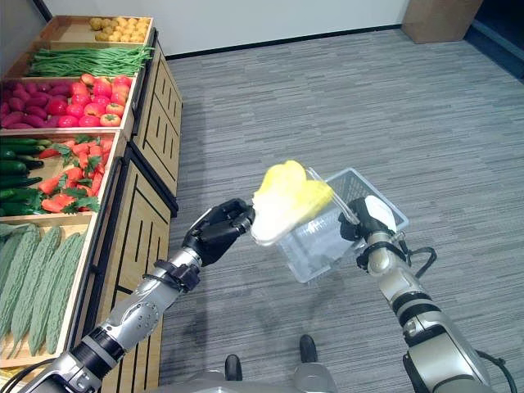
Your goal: Get the vegetables into the basket
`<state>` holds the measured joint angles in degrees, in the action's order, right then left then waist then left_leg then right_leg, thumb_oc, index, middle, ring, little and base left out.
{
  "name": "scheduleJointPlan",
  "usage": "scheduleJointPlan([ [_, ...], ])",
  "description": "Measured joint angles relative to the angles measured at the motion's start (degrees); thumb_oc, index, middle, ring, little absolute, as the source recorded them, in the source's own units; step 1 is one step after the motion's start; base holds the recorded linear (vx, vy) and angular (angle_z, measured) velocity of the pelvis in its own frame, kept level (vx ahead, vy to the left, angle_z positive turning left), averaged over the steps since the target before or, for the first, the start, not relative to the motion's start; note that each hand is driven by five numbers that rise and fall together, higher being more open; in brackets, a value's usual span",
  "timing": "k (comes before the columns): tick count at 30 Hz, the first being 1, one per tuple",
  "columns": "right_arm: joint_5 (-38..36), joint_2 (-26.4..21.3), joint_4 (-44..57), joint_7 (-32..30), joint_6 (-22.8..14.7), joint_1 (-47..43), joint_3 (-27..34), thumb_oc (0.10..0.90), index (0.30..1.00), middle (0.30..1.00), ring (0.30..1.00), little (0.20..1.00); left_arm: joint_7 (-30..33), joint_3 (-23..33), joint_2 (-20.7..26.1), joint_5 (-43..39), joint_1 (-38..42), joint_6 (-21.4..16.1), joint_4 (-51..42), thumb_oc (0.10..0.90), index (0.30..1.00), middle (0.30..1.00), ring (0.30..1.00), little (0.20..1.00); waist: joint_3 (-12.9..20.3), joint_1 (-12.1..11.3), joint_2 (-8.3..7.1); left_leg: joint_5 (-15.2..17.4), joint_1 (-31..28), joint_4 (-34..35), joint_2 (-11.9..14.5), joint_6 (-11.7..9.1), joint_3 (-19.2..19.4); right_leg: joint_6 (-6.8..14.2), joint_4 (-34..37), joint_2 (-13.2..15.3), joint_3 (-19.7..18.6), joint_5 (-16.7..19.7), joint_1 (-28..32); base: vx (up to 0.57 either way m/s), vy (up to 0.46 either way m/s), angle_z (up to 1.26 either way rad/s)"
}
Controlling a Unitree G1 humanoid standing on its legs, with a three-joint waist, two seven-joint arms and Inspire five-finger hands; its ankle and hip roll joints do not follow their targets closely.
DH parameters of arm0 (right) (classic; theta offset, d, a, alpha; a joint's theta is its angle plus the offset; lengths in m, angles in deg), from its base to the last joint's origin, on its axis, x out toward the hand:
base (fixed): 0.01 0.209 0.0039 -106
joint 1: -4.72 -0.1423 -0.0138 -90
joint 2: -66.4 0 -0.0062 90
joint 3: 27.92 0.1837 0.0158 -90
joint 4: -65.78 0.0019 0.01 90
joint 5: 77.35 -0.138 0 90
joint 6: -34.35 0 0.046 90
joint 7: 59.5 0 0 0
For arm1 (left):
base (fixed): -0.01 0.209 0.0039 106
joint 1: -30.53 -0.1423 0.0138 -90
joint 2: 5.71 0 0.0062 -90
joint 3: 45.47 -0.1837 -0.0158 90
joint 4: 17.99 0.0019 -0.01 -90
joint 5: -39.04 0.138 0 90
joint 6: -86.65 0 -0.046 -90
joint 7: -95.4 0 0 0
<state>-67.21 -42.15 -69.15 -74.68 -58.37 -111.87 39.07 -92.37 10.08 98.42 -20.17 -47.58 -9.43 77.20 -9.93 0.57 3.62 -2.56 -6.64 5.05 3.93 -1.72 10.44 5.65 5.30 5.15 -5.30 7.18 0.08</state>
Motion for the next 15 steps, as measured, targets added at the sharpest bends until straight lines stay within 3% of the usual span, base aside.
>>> scheduleJointPlan([
  [8,-1.61,-0.03,5.96,-0.01,0.02,-0.28,-1.57,0.400,0.300,0.300,0.300,0.300,0.67,-1.62,-1.67,10.06,2.29,1.38,7.28,0.400,0.300,0.300,0.300,0.300,0.26,0.16,0.44,-0.09,0.02,-0.02,0.16,-0.01,-0.07,-0.07,-0.03,-0.10,0.29,0.03,0.04,0.00,0.000,0.00],
  [15,-3.02,0.20,12.21,0.13,0.49,-0.20,-2.26,0.400,0.300,0.300,0.300,0.300,5.06,-0.50,-6.41,20.78,3.53,1.73,16.14,0.400,0.300,0.300,0.300,0.300,0.26,0.37,0.44,-0.09,0.00,-0.01,0.23,-0.02,-0.13,-0.05,-0.01,-0.15,0.41,-0.01,0.07,0.00,0.000,0.00],
])
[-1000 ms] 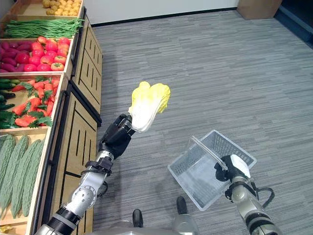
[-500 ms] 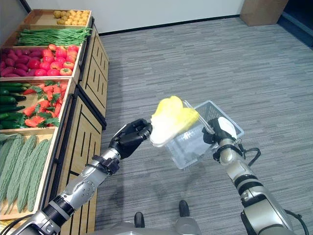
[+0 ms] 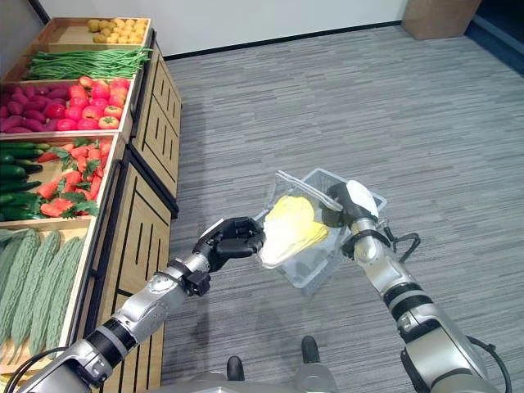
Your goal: Get the vegetables into the basket
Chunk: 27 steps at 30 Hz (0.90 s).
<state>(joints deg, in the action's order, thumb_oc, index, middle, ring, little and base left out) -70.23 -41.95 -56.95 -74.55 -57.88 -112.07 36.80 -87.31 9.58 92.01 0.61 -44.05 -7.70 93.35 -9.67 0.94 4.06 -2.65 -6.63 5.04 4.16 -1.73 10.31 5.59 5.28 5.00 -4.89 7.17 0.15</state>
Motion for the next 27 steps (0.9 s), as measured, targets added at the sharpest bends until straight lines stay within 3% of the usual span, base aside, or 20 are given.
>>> scheduleJointPlan([
  [8,-1.34,4.01,10.93,0.12,0.09,2.58,0.06,0.400,0.300,0.300,0.300,0.300,7.58,4.18,-6.55,9.38,0.10,0.65,5.57,0.400,0.300,0.300,0.300,0.300,0.00,-0.01,-0.02,0.00,0.00,0.00,0.10,0.00,0.01,-0.01,-0.01,-0.11,0.02,0.00,-0.02,0.00,0.000,0.00],
  [14,-1.70,5.29,14.68,1.37,-0.09,5.44,-0.62,0.400,0.300,0.300,0.300,0.300,11.04,5.90,-8.52,13.43,0.97,0.73,8.86,0.400,0.300,0.300,0.300,0.300,-0.01,0.17,-0.08,0.00,-0.02,0.00,0.11,0.00,0.14,-0.01,-0.25,-0.12,-0.05,0.00,-0.06,0.00,0.000,0.00],
  [15,-2.68,5.20,14.94,1.55,-0.09,5.70,-1.16,0.400,0.300,0.300,0.300,0.300,11.77,5.93,-8.54,14.01,0.98,0.80,9.11,0.608,0.591,0.591,0.591,0.591,-0.01,0.24,-0.10,0.00,-0.03,0.00,0.11,0.00,0.18,-0.01,-0.26,-0.13,-0.09,0.00,-0.08,0.00,0.000,0.00],
  [16,-2.72,5.22,14.94,1.65,-0.09,5.86,-1.37,0.400,0.300,0.300,0.300,0.300,12.23,5.94,-8.64,14.33,1.02,0.80,9.37,0.900,1.000,1.000,1.000,1.000,-0.01,0.33,-0.11,0.00,-0.04,0.00,0.11,0.00,0.20,-0.01,-0.26,-0.13,-0.10,0.00,-0.07,0.00,0.000,0.00],
  [27,-3.03,4.56,14.96,3.99,-0.09,11.21,-3.24,0.400,0.300,0.300,0.300,0.300,14.99,6.87,-9.29,19.44,0.99,1.81,10.67,0.900,1.000,1.000,1.000,1.000,-0.01,0.29,-0.25,0.00,-0.15,0.00,0.18,0.00,0.24,-0.01,-0.26,-0.18,-0.06,0.00,0.04,0.00,0.000,0.00],
])
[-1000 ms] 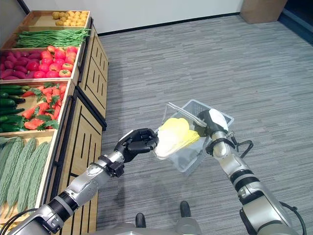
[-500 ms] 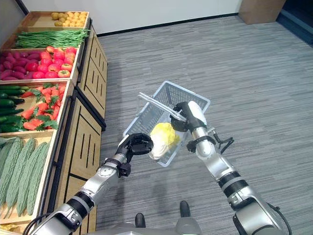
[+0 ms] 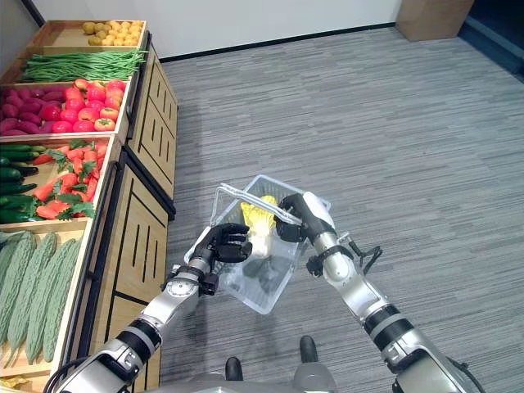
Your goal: Get the vegetables into the basket
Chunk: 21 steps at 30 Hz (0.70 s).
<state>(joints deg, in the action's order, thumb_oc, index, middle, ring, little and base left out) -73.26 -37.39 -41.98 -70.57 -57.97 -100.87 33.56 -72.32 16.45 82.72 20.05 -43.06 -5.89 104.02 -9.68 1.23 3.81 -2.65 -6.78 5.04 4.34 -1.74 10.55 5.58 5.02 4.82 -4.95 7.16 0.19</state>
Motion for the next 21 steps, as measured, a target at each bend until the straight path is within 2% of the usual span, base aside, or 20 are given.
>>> scheduleJointPlan([
  [4,-0.06,-0.47,-0.02,0.08,-0.23,3.41,0.65,0.400,0.300,0.300,0.300,0.300,0.16,0.80,0.16,-0.13,-0.94,0.00,-1.42,0.900,1.000,1.000,1.000,1.000,-0.05,-0.20,-0.09,0.00,0.00,0.00,0.02,0.00,-0.21,0.00,-0.01,0.00,0.20,0.00,0.12,-0.01,-0.002,0.01],
  [8,-0.66,-0.41,-0.14,0.06,-0.40,7.69,3.82,0.400,0.300,0.300,0.300,0.300,-1.87,0.77,1.03,-0.20,-6.50,-0.13,-9.02,0.900,1.000,1.000,1.000,1.000,-0.32,-0.44,-0.53,0.00,-0.04,0.00,0.03,0.00,-0.62,-0.08,-0.02,0.06,0.63,-0.12,0.45,-0.02,-0.004,0.06],
  [11,-0.64,-0.38,-1.20,-0.18,-1.42,14.14,11.07,0.400,0.300,0.300,0.300,0.300,-6.90,0.77,8.45,0.27,-14.60,-2.25,-19.73,0.900,1.000,1.000,1.000,1.000,-0.39,-1.01,-0.91,0.01,-0.24,0.01,0.14,-0.01,-0.91,-0.11,0.05,0.02,1.13,-0.36,0.89,-0.02,-0.008,0.09],
  [13,-0.56,-0.26,-3.59,-0.41,-1.43,16.95,15.08,0.400,0.300,0.300,0.300,0.300,-8.68,1.93,11.36,1.05,-17.78,-3.00,-20.84,0.900,1.000,1.000,1.000,1.000,-0.40,-1.68,-0.92,0.02,-0.23,0.01,0.14,-0.02,-1.51,-0.12,0.18,0.05,1.49,-0.42,1.10,-0.01,-0.007,0.10],
  [15,-0.11,-0.21,-6.59,-0.50,-2.18,20.17,18.28,0.400,0.300,0.300,0.300,0.300,-10.50,5.09,12.46,4.21,-21.91,-4.31,-18.89,0.900,1.000,1.000,1.000,1.000,-0.39,-1.99,-0.95,0.03,-0.26,0.02,0.15,-0.02,-2.17,-0.16,0.24,0.11,2.16,-0.66,1.56,0.00,-0.002,0.15],
  [16,0.58,-0.14,-8.82,-0.63,-2.28,22.43,20.05,0.400,0.300,0.300,0.300,0.300,-11.30,8.41,12.83,6.79,-25.46,-5.03,-16.20,0.900,1.000,1.000,1.000,1.000,-0.32,-1.89,-0.98,0.19,-0.46,0.02,0.19,-0.21,-2.24,-0.20,0.27,0.08,2.26,-1.09,1.71,-0.01,-0.003,0.08],
  [18,0.60,-0.10,-10.37,-0.70,-2.27,23.30,20.43,0.400,0.300,0.300,0.300,0.300,-11.09,9.81,12.78,8.22,-26.66,-4.99,-12.31,0.900,1.000,1.000,1.000,1.000,-0.29,-2.00,-0.98,0.19,-0.35,0.03,0.19,-0.21,-2.31,-0.14,0.25,0.09,2.32,-1.13,1.70,-0.01,-0.002,0.02],
  [19,0.58,1.07,-13.05,-0.89,-3.00,24.31,21.71,0.400,0.300,0.300,0.300,0.300,-10.60,10.83,12.93,14.74,-26.72,-5.68,-5.25,0.900,1.000,1.000,1.000,1.000,-0.08,-2.02,-1.11,0.19,-0.34,0.03,0.25,-0.22,-2.48,-0.11,0.26,0.06,2.50,-1.16,1.75,-0.01,0.005,0.04],
  [21,0.53,1.51,-15.11,-1.44,-3.19,24.87,21.92,0.400,0.300,0.300,0.300,0.300,-10.17,10.56,13.21,20.51,-26.77,-6.09,1.33,0.900,1.000,1.000,1.000,1.000,0.07,-1.94,-1.20,0.18,-0.25,0.02,0.24,-0.22,-2.56,-0.15,0.25,0.07,2.57,-1.18,1.71,-0.01,0.004,0.02],
])
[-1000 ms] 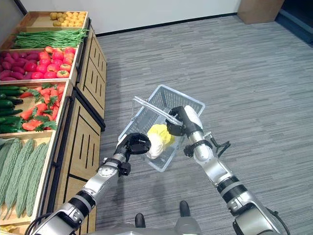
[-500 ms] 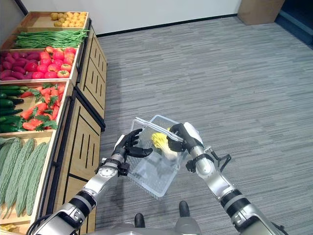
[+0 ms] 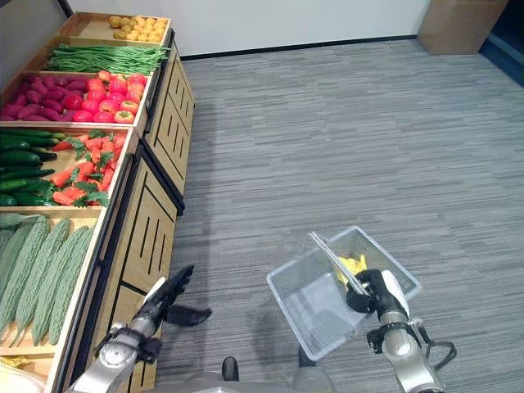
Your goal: Get the vegetables into the basket
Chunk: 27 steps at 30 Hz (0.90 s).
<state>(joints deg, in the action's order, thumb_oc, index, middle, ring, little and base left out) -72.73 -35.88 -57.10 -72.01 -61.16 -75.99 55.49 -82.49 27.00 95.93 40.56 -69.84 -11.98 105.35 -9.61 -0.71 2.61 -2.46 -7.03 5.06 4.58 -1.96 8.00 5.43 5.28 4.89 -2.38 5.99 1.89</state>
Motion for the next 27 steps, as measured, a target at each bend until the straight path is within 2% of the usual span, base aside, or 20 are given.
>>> scheduleJointPlan([
  [2,-0.06,0.02,-1.09,-0.25,-0.02,0.00,0.05,0.400,0.300,0.300,0.300,0.300,-0.01,-0.46,-0.15,3.69,0.26,0.67,4.79,0.900,1.000,1.000,1.000,1.000,0.09,0.11,-0.04,0.00,-0.01,0.00,-0.03,0.00,-0.01,-0.01,0.00,0.05,-0.01,0.00,-0.02,0.00,0.000,0.00],
  [3,-0.64,0.29,-2.49,-0.46,-0.61,0.26,0.13,0.400,0.300,0.300,0.300,0.300,0.36,-1.99,-0.32,8.45,0.66,-0.03,10.34,0.900,1.000,1.000,1.000,1.000,0.70,0.05,-0.30,-0.01,0.20,0.00,-0.07,0.00,-0.04,-0.12,0.00,0.07,0.04,0.10,-0.23,0.00,0.000,0.00],
  [6,-1.00,0.52,-4.01,-0.45,-0.98,0.42,0.12,0.400,0.300,0.300,0.300,0.300,0.45,-4.36,-1.04,15.52,0.56,0.24,15.43,0.900,1.000,1.000,1.000,1.000,1.82,0.12,-0.85,0.00,0.24,0.00,-0.15,0.00,-0.02,-0.21,0.00,0.13,0.02,0.04,-0.31,-0.01,0.041,0.00],
  [8,-1.02,0.74,-6.44,-0.41,-2.06,0.22,0.12,0.400,0.300,0.300,0.300,0.300,1.26,-4.31,-4.13,19.16,1.99,-0.32,23.02,0.900,1.000,1.000,1.000,1.000,2.58,0.07,-1.14,0.05,0.25,0.00,-0.28,0.02,0.11,-0.01,0.00,0.24,-0.03,-0.12,-0.34,0.00,0.024,-0.01],
  [10,-1.02,1.15,-7.72,-0.34,-2.11,0.30,0.03,0.400,0.300,0.300,0.300,0.300,1.76,-4.49,-5.29,22.07,1.57,0.22,25.08,0.900,1.000,1.000,1.000,1.000,3.42,0.03,-1.54,0.35,0.55,0.03,-0.32,0.25,0.30,0.29,-0.03,0.26,-0.24,-0.39,-0.73,0.00,0.058,-0.05],
  [12,-0.99,1.22,-9.57,0.07,-2.25,0.52,-0.34,0.400,0.300,0.300,0.300,0.300,3.85,-3.26,-8.24,24.71,2.29,0.71,32.12,0.900,1.000,1.000,1.000,1.000,4.46,0.04,-1.50,0.73,0.52,0.11,-0.47,0.15,0.46,0.30,-0.24,0.36,-0.67,-0.39,-0.93,-0.01,0.051,-0.09],
  [15,-0.97,1.41,-10.07,1.00,-2.23,1.12,-0.51,0.400,0.300,0.300,0.300,0.300,4.31,-2.46,-9.24,25.50,2.03,2.30,33.32,0.900,1.000,1.000,1.000,1.000,4.58,0.03,-1.70,0.85,0.59,-0.02,-0.60,0.24,0.62,0.34,-0.26,0.45,-0.78,-0.41,-1.07,-0.04,0.048,-0.03],
  [16,-0.98,1.42,-10.22,1.20,-2.26,1.47,-0.54,0.400,0.300,0.300,0.300,0.300,4.81,-2.43,-9.23,25.52,1.64,2.59,33.60,0.900,1.000,1.000,1.000,1.000,4.28,-0.11,-2.18,0.72,0.78,-0.27,-0.70,0.00,0.60,0.37,-0.30,0.52,-0.83,-0.38,-1.27,-0.05,0.054,-0.02],
  [18,-0.99,1.46,-11.35,1.36,-2.17,0.67,-0.55,0.400,0.300,0.300,0.300,0.300,5.22,-1.98,-9.62,25.52,2.47,2.93,35.01,0.900,1.000,1.000,1.000,1.000,4.19,-0.23,-1.99,1.56,2.55,-2.49,-1.11,0.36,0.72,0.55,-0.31,1.11,-1.16,-0.16,-2.06,-0.03,0.104,-0.04],
  [24,-0.99,1.68,-11.37,1.58,-2.11,-0.50,-0.58,0.400,0.300,0.300,0.300,0.300,5.41,-0.44,-9.94,25.45,3.83,3.41,35.73,0.900,1.000,1.000,1.000,1.000,2.62,-0.68,-2.44,2.34,3.10,-3.02,-2.23,0.82,1.90,1.04,-1.93,2.03,-2.23,-0.12,-3.57,-0.01,0.122,-0.07],
  [26,-0.97,1.93,-11.92,1.64,-2.07,-1.13,-0.58,0.400,0.300,0.300,0.300,0.300,5.58,-0.04,-10.01,25.41,4.83,3.62,35.98,0.900,1.000,1.000,1.000,1.000,1.72,-0.85,-3.19,3.17,3.68,-3.30,-3.52,1.92,2.22,1.35,-3.12,2.54,-2.99,-0.36,-4.90,0.02,0.163,-0.13],
  [27,-0.97,2.01,-12.31,1.65,-1.97,-1.76,-0.56,0.400,0.300,0.300,0.300,0.300,5.61,0.23,-10.09,25.41,5.21,3.69,36.12,0.900,1.000,1.000,1.000,1.000,1.38,-0.89,-3.41,2.88,3.98,-3.24,-3.31,2.34,2.23,1.56,-3.93,2.73,-3.32,-0.57,-5.67,0.02,0.100,-0.10],
])
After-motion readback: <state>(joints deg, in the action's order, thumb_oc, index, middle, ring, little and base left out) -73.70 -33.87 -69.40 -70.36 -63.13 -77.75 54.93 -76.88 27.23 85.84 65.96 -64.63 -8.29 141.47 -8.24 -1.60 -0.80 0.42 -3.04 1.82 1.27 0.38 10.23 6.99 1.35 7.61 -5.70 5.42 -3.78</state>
